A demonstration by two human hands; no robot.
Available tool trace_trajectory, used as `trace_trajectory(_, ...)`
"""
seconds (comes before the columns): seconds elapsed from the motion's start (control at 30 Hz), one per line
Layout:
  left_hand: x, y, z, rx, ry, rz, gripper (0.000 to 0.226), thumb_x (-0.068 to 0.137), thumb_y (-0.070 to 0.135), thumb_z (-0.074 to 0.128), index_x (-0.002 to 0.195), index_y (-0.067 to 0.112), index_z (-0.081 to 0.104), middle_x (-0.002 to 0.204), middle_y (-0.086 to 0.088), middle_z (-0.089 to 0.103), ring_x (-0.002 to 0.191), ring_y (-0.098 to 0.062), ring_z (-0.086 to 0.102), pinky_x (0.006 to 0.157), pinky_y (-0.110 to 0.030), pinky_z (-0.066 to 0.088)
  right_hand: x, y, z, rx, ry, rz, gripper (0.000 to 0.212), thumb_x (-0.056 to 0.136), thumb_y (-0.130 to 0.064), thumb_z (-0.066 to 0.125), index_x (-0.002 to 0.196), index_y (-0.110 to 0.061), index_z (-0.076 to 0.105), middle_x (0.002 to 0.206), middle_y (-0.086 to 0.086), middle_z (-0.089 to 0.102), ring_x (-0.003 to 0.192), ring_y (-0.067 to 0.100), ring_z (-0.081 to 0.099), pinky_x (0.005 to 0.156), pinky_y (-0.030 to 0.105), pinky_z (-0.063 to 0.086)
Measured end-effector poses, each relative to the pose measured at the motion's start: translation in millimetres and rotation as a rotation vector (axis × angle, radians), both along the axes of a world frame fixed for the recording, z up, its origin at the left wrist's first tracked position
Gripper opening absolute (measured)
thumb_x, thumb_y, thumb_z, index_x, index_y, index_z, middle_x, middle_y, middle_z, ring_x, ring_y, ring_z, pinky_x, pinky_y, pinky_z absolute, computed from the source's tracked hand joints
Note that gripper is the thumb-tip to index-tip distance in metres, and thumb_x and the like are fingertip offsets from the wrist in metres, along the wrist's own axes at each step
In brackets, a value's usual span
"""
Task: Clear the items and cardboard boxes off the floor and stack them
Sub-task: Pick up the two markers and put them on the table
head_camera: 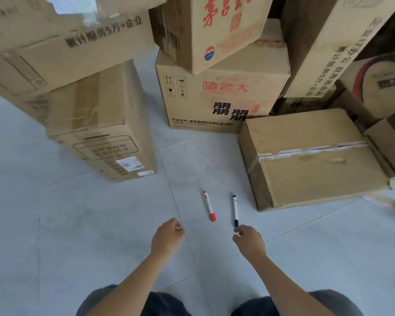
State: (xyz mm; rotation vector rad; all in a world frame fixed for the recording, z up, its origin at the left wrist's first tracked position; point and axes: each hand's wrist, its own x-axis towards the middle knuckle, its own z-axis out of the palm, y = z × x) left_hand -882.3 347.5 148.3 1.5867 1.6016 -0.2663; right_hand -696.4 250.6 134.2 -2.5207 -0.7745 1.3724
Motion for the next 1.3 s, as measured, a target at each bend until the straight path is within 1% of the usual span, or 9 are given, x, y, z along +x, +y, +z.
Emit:
trace_trajectory(0.1, 9, 26, -99, 0.053, 0.048, -0.028, 0.018, 0.093, 0.017, 0.043, 0.103, 0.017, 0.058, 0.113, -0.003, 0.062, 0.097, -0.021, 0.057, 0.075, -0.024, 0.041, 14, 20, -102, -0.002, -0.051, -0.043, 0.017, 0.089, -0.016, 0.049, 0.104, -0.022, 0.054, 0.105, 0.003, 0.055, 0.08, 0.019, 0.051, 0.057, 0.021, 0.04)
trace_trajectory(0.23, 32, 42, -206, 0.109, 0.101, -0.132, 0.029, 0.095, 0.019, 0.039, 0.119, 0.015, 0.054, 0.124, -0.001, 0.056, 0.109, -0.02, 0.054, 0.08, -0.024, 0.04, 40, 46, -210, 0.038, -0.191, -0.167, 0.039, 0.091, -0.019, 0.051, 0.129, -0.012, 0.047, 0.12, 0.01, 0.051, 0.11, 0.026, 0.05, 0.078, 0.033, 0.048)
trace_trajectory(0.4, 46, 30, -265, 0.135, 0.117, -0.182, 0.03, 0.095, 0.021, 0.039, 0.122, 0.015, 0.052, 0.123, -0.001, 0.055, 0.11, -0.019, 0.053, 0.078, -0.023, 0.038, 46, 47, -276, -0.016, -0.219, -0.154, 0.045, 0.091, -0.019, 0.051, 0.133, -0.012, 0.038, 0.123, 0.013, 0.043, 0.113, 0.03, 0.044, 0.079, 0.038, 0.047)
trace_trajectory(0.53, 62, 23, -281, 0.098, 0.114, -0.124, 0.03, 0.095, 0.024, 0.042, 0.121, 0.012, 0.052, 0.122, -0.005, 0.055, 0.109, -0.023, 0.054, 0.079, -0.025, 0.039, 45, 33, -299, -0.028, -0.194, -0.122, 0.046, 0.092, -0.009, 0.041, 0.137, -0.017, 0.035, 0.121, 0.01, 0.045, 0.109, 0.029, 0.048, 0.078, 0.037, 0.046)
trace_trajectory(0.73, 114, 28, -302, 0.016, 0.002, 0.211, 0.045, 0.091, 0.033, 0.053, 0.123, 0.002, 0.046, 0.126, -0.015, 0.053, 0.117, -0.032, 0.05, 0.085, -0.032, 0.039, 54, 29, -311, -0.044, -0.285, -0.061, 0.039, 0.091, -0.005, 0.04, 0.129, -0.015, 0.039, 0.122, 0.007, 0.047, 0.111, 0.026, 0.047, 0.078, 0.035, 0.044)
trace_trajectory(0.87, 132, 21, -317, 0.041, 0.128, 0.1, 0.05, 0.088, 0.034, 0.057, 0.124, 0.003, 0.04, 0.125, -0.019, 0.045, 0.12, -0.036, 0.042, 0.089, -0.04, 0.041, 47, 30, -313, -0.057, -0.278, -0.118, 0.041, 0.088, 0.0, 0.041, 0.126, -0.015, 0.038, 0.123, 0.008, 0.044, 0.111, 0.028, 0.044, 0.073, 0.033, 0.041)
trace_trajectory(1.07, 144, 13, -327, 0.083, 0.13, 0.14, 0.03, 0.092, 0.013, 0.048, 0.119, 0.001, 0.045, 0.123, -0.018, 0.05, 0.116, -0.035, 0.049, 0.086, -0.039, 0.043, 34, 29, -323, -0.083, -0.369, -0.123, 0.036, 0.085, 0.003, 0.042, 0.118, -0.011, 0.037, 0.119, 0.01, 0.039, 0.105, 0.029, 0.043, 0.066, 0.031, 0.039)
trace_trajectory(1.2, 126, 15, -316, 0.213, 0.179, 0.066, 0.024, 0.092, 0.008, 0.045, 0.114, 0.001, 0.049, 0.117, -0.016, 0.054, 0.11, -0.034, 0.052, 0.074, -0.036, 0.04, 32, 25, -322, -0.032, -0.418, -0.047, 0.043, 0.084, 0.004, 0.043, 0.125, -0.009, 0.036, 0.12, 0.01, 0.041, 0.103, 0.028, 0.042, 0.069, 0.031, 0.041)
trace_trajectory(1.3, 112, 19, -292, 0.273, 0.162, 0.074, 0.021, 0.092, 0.009, 0.046, 0.111, 0.002, 0.051, 0.113, -0.015, 0.055, 0.104, -0.034, 0.055, 0.071, -0.036, 0.04, 32, 15, -302, 0.027, -0.464, -0.021, 0.048, 0.085, 0.003, 0.043, 0.131, -0.009, 0.035, 0.119, 0.011, 0.042, 0.09, 0.025, 0.034, 0.066, 0.03, 0.036)
